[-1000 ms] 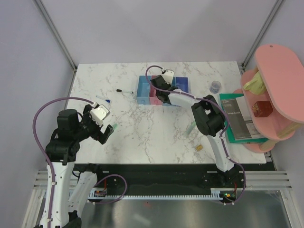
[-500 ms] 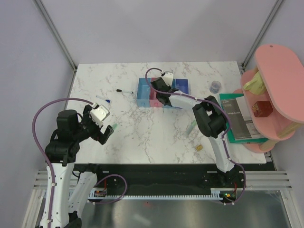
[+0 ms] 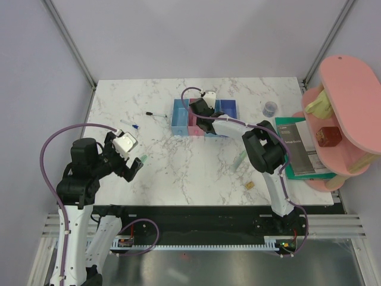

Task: Sort the stationery into containers
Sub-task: Move the storage box to the center of the board, then pick up the stationery from the center of the board.

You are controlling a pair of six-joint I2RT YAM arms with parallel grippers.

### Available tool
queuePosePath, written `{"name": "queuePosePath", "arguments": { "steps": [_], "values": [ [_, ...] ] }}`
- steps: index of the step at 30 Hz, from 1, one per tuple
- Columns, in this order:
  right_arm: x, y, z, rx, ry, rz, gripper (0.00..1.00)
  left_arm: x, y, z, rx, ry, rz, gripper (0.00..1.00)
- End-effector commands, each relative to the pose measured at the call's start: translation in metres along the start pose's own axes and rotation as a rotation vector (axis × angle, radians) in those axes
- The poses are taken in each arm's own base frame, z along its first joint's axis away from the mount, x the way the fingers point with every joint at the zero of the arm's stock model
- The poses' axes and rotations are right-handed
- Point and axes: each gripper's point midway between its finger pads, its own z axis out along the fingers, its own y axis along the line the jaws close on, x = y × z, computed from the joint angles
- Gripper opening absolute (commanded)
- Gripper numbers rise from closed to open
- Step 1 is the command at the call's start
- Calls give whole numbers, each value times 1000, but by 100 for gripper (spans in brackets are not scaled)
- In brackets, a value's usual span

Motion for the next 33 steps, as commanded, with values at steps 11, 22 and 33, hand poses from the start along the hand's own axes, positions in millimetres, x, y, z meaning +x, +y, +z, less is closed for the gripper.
{"name": "queuePosePath", "arguments": {
  "steps": [11,22,33],
  "values": [
    [-37,18,-37,-76,-70,-82,51,4,-6,2,21,-13,20,100],
    [-94,29,-77,-113,-194,-162,70,2,-8,0,20,-33,19,100],
    [-175,-25,-92,-44,-275,-336,98,3,-12,-2,19,-50,31,100]
  ]
}}
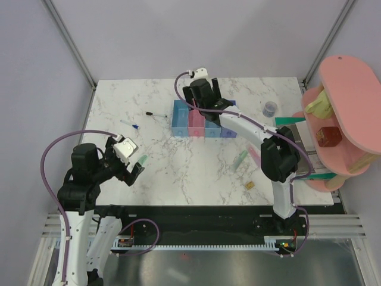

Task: Sort the stationery into containers
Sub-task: Pick up the stationery from the center of the board.

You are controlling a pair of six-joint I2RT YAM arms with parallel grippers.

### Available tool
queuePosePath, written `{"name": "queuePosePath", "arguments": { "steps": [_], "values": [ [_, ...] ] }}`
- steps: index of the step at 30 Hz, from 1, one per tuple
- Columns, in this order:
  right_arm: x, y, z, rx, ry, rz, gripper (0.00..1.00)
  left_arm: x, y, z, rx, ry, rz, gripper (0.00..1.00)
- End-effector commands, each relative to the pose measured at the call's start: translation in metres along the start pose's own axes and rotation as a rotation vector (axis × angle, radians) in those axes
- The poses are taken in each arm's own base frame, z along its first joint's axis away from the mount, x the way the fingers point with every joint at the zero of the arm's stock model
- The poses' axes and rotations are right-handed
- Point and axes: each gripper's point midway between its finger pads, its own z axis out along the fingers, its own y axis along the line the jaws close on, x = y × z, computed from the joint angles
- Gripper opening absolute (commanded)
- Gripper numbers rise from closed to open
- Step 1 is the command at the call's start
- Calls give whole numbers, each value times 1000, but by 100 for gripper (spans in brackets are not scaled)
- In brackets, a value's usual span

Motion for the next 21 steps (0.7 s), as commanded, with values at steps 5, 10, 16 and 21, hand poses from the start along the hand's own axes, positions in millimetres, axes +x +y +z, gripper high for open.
{"name": "queuePosePath", "arguments": {
  "steps": [5,10,16,21],
  "values": [
    [-46,-145,19,187,-14,72,98,2,-7,0,9,-34,28,100],
    [-27,-205,44,289,34,83,98,4,-6,2,8,-40,28,100],
    [11,-239,78,204,129,158,97,-5,18,23,-17,-23,-30,100],
    [42,-246,97,183,195,155,95,-18,58,52,-89,-27,-50,100]
  ]
}}
